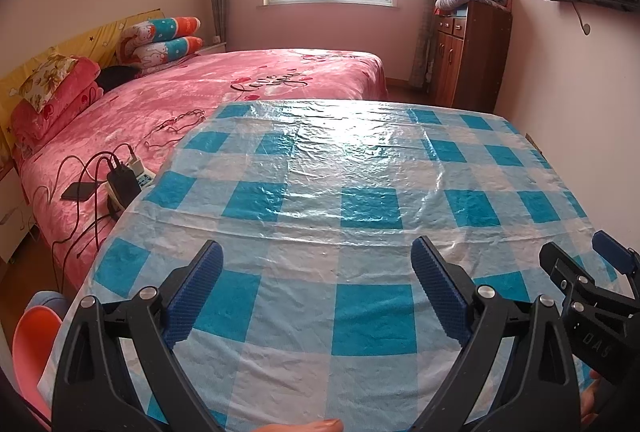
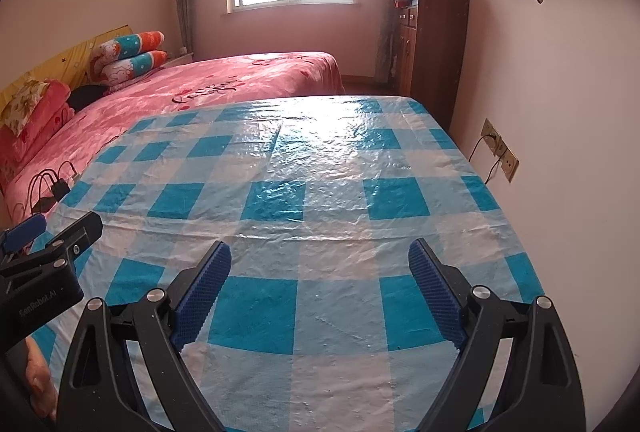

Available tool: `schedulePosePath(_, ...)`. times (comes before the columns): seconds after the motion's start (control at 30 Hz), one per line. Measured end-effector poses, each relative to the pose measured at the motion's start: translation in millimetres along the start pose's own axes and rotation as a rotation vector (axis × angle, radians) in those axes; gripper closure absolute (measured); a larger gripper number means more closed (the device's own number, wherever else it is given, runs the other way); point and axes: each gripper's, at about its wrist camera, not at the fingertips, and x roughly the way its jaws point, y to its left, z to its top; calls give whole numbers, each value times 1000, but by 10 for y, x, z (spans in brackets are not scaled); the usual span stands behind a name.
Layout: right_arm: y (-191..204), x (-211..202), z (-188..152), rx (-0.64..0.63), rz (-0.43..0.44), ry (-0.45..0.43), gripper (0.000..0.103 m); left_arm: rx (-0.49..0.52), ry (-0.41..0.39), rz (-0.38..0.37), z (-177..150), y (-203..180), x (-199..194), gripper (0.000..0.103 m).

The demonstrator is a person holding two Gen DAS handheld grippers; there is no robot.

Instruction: Collect trash

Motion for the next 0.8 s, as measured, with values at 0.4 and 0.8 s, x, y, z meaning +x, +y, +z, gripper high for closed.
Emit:
schedulePosePath(0.4,33,110,13,4,8,37,14,13,8,6,65,25,133,8)
schedulePosePath(0.8,129,500,66,-6,1,189,10,-9,157,2,58,56,598,8)
